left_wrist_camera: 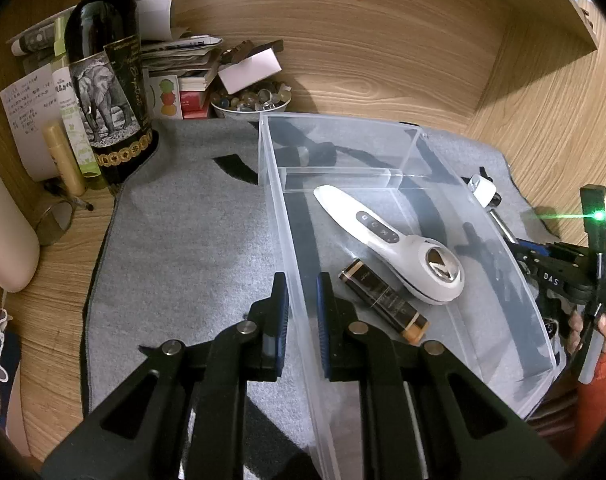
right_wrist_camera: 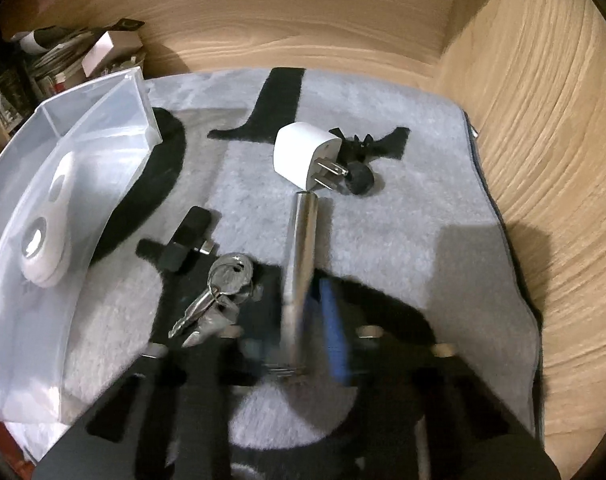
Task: Organize rigid objects
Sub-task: 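Return the right tool to the mat and grasp the silver metal cylinder, then lower the silver cylinder into the clear box beside the white device with the right tool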
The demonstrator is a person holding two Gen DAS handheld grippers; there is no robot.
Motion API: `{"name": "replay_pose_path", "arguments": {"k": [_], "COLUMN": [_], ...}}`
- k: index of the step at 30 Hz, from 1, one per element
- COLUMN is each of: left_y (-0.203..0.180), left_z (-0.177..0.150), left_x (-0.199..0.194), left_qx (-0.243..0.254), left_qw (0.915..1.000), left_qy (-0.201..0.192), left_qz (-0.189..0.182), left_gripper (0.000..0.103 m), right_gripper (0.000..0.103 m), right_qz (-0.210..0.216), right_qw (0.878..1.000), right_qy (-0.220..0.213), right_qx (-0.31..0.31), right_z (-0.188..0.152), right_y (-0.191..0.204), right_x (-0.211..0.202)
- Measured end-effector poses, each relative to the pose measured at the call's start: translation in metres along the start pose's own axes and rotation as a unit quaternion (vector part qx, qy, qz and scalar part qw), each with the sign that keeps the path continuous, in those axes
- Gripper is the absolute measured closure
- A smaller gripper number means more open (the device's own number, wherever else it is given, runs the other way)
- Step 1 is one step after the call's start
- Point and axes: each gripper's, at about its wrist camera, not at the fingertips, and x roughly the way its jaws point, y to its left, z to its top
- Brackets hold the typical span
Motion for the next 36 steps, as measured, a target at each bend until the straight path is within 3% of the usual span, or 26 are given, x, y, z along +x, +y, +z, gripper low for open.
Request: {"name": "replay_pose_path", "arguments": {"k": [5, 17, 30, 36], "left_y": [-0.001, -0.002, -0.003, -0.003], "left_z": [0.000, 0.000, -0.001, -0.001], "left_x": [0.000, 0.000, -0.001, -0.001], "left_qx": [0.000, 0.001, 0.001, 0.000], "left_qw": [1.0000, 1.0000, 1.0000, 1.0000], "left_qy": [0.000, 0.000, 0.000, 0.000], "left_qz": [0.001, 0.001, 0.002, 0.002], "left_gripper": [0.090, 0.090, 0.090, 0.090], "right_gripper": [0.089, 0.089, 0.089, 0.089], "right_qz": [0.001, 0.010, 0.061, 0.097], "right_qw": [1.000, 0.994, 0.978, 0.969], "right_qy": [-0.017, -0.107, -0.196, -0.215], "right_qx": [0.009, 0.014, -0.043, -0.078], "right_z": [-0.004, 0.033, 0.073, 0.083], "right_y": [-0.001, 0.003, 0.059, 0.094], "right_x": [-0.013, -0.062, -0.110, -0.121]}}
